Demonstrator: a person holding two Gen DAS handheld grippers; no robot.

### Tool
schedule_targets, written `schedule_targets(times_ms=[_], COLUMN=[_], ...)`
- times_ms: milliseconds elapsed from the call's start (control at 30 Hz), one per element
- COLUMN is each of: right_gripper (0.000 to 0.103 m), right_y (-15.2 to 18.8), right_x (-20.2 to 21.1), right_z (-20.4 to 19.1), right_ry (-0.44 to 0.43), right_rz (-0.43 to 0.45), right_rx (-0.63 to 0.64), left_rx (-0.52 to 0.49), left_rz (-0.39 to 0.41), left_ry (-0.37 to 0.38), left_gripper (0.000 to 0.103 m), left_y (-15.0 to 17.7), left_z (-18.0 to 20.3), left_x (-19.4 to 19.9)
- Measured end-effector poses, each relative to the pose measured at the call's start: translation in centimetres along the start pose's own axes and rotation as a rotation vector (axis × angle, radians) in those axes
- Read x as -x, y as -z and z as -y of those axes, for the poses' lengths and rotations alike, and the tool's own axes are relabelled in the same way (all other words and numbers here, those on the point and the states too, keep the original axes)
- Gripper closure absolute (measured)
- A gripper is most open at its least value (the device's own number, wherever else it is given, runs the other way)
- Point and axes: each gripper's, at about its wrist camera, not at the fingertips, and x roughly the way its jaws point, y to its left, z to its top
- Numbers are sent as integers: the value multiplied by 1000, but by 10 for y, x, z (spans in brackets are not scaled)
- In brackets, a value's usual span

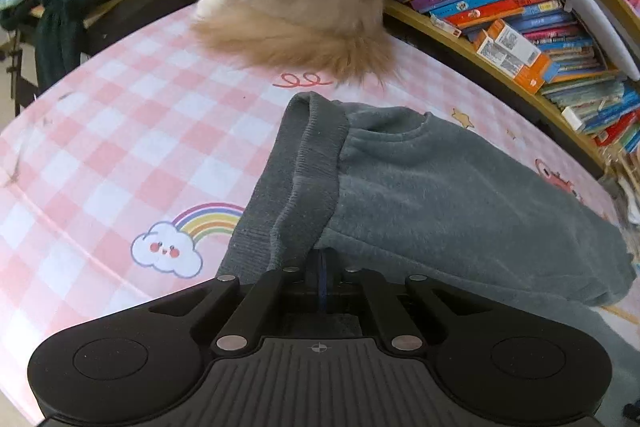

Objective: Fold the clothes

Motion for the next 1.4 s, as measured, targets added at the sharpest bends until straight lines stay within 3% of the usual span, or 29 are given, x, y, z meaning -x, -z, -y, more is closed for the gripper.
schedule_targets(times_ms=[133,267,467,633,1133,1233,1300,1400], right_gripper=[38,40,40,39,36,36,35,34], right_y=[-1,-4,-1,-2,7,11,12,13], right_x=[-1,4,12,13,26,30,33,35], right_z=[-4,-17,-43,-69,-130,-139,-145,-156], right_ry=[17,54,-27,-55,-72,-54,-39,-15], right_rz=[8,33,59,68,89,96,101,105], right_rx=[9,68,87,124,185,179,173,174], left_rx=[5,-68,-162,-117,-362,-413,-445,-485], left_rz=[-23,-7,-53,-58,-115,-125,-125,-121], left_ry=[26,76,144,188,295,314,325,342], left_gripper=[100,100,100,100,99,85,68,56], left_y=[-1,7,39,51,49,47,46,45], left_z=[-2,4,8,-5,30,36,41,48], left_x=[5,32,62,76,62,57,52,45])
